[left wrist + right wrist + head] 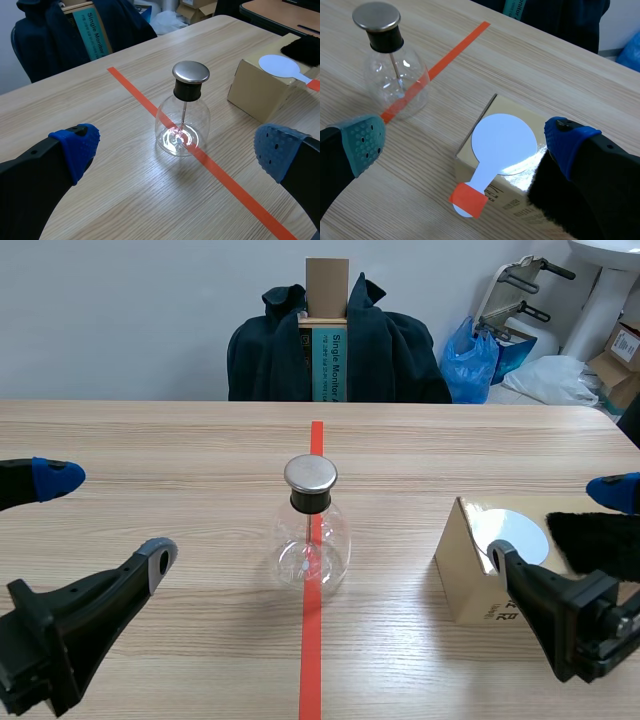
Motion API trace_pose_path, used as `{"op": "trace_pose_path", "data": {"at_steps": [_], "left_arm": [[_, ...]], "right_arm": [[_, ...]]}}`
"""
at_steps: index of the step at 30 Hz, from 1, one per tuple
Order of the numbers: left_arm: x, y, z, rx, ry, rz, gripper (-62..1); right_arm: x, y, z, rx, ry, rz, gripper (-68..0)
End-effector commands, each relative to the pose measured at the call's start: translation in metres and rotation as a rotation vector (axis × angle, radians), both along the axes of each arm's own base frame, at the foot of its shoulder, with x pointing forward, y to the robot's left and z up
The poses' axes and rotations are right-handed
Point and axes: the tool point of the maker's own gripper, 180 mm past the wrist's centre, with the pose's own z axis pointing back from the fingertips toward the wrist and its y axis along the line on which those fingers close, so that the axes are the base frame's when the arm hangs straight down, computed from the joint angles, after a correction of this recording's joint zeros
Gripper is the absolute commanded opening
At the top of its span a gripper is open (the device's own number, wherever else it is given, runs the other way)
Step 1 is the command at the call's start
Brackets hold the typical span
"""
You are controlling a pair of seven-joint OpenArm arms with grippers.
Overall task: Do the electroscope experiment.
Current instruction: 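Pick up the white charging plate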
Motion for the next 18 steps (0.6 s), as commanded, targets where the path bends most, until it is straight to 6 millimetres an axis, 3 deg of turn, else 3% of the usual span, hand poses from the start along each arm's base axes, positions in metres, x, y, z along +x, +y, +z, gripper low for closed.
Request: {"op": "trace_pose_path", "data": {"at_steps": [1, 10, 18], "left_arm": [[0.001, -0.001, 0.007, -0.021, -0.021, 0.005, 1.4], [0.001, -0.001, 0.007, -0.021, -0.021, 0.005, 1.4], [0.001, -0.001, 0.007, -0.020, -0.020, 0.005, 1.4]], "right_arm": [[0.004, 0.006, 0.013, -0.011, -0.055, 0.032, 0.4], [-0.002, 0.023, 0.036, -0.299, -0.245, 0.134, 0.4], [-0.042, 0.036, 0.038, -0.587, -0.493, 0.259, 0.4]]}}
